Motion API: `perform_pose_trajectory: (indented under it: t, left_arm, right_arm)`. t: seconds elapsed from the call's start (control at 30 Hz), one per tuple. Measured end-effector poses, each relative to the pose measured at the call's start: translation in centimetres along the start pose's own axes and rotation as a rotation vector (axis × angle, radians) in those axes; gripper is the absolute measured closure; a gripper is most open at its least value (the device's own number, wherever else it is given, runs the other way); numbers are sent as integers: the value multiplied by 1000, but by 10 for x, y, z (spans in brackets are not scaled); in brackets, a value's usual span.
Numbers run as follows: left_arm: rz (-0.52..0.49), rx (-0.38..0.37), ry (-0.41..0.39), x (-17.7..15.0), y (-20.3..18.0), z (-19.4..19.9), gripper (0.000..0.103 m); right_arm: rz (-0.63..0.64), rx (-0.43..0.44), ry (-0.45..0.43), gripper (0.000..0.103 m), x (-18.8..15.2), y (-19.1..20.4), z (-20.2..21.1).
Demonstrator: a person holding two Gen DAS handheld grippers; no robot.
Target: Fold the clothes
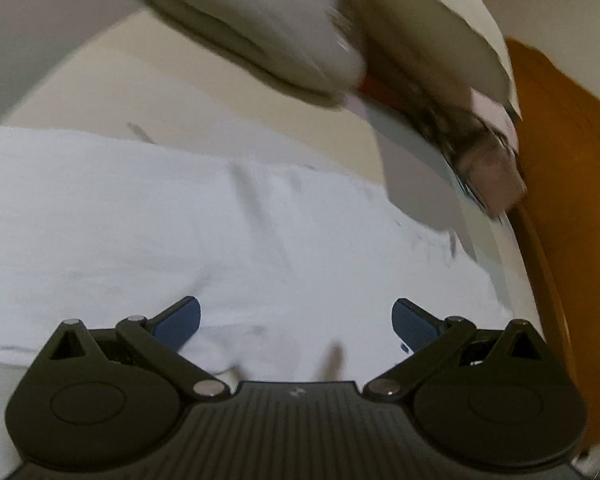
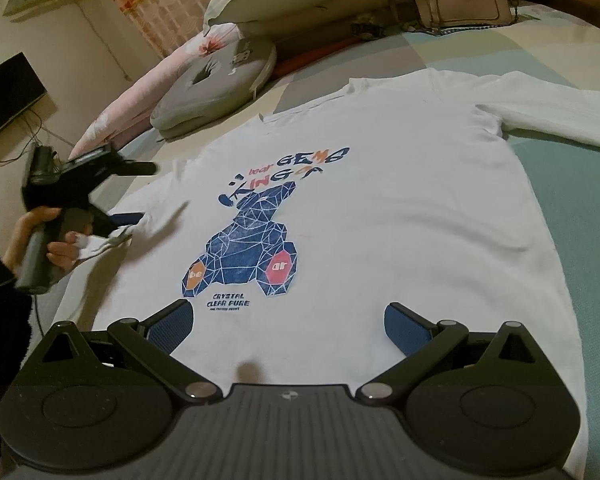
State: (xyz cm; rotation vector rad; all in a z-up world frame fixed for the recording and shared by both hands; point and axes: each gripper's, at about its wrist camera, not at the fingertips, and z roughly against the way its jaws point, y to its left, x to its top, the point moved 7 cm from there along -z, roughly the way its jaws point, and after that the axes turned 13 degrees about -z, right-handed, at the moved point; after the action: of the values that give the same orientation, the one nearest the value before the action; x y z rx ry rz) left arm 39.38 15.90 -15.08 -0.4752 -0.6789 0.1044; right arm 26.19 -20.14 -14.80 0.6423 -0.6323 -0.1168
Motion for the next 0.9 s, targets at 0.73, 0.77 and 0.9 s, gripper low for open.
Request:
perform_pose_trajectory:
  t: [0.73,0.77,0.9]
  left_arm:
    - [80,385,-106,-6,155,114,1]
    - [113,388,-87,-10,164,112,1]
    - [149,443,-149,-25,188,129,1]
  right_arm:
    - [9,-10,-2,0,0,-1,-2]
    - [10,-11,-2,0,0,-1,-2]
    - [6,-9,-2,0,1,-1,-1]
